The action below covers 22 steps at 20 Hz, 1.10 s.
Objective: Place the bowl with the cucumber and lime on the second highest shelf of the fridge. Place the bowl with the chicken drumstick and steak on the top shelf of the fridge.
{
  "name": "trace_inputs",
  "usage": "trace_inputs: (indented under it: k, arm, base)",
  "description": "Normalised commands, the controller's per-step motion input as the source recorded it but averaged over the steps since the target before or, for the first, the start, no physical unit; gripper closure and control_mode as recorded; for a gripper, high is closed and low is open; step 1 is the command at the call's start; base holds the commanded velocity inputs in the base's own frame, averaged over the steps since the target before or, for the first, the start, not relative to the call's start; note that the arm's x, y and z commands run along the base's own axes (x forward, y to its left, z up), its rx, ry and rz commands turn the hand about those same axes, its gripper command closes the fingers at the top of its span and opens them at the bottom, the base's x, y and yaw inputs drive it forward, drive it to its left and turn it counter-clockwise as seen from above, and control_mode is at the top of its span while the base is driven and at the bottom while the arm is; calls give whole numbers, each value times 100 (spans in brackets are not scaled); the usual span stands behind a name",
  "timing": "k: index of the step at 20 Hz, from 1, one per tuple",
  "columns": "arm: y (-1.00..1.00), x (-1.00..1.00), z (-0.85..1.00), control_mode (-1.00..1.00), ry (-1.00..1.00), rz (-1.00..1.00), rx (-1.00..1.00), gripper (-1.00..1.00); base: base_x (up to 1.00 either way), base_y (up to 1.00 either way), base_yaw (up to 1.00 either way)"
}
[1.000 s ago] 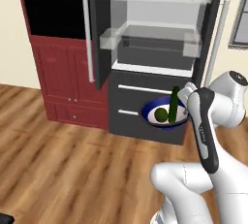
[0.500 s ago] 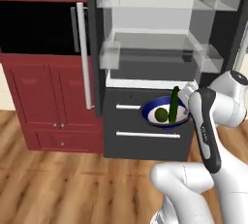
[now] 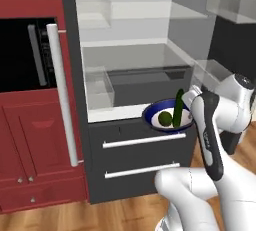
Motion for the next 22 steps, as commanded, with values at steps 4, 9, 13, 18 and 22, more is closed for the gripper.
trace_inputs:
  k: [4,9,13,18,22]
  arm:
    - [0,0,0,100,0,0,0,100]
    - [0,0,0,100,0,0,0,100]
    - [36,56,43,-100,-19,-21,0,100]
    - [-13,85,53,-100,-22,-20,5,100]
    - [0,99,46,-100,-21,-16,7,100]
  base:
    - [97,22,-26]
    - [68,61,-19]
    - [0,0,0]
    - [0,0,0]
    - [0,0,0]
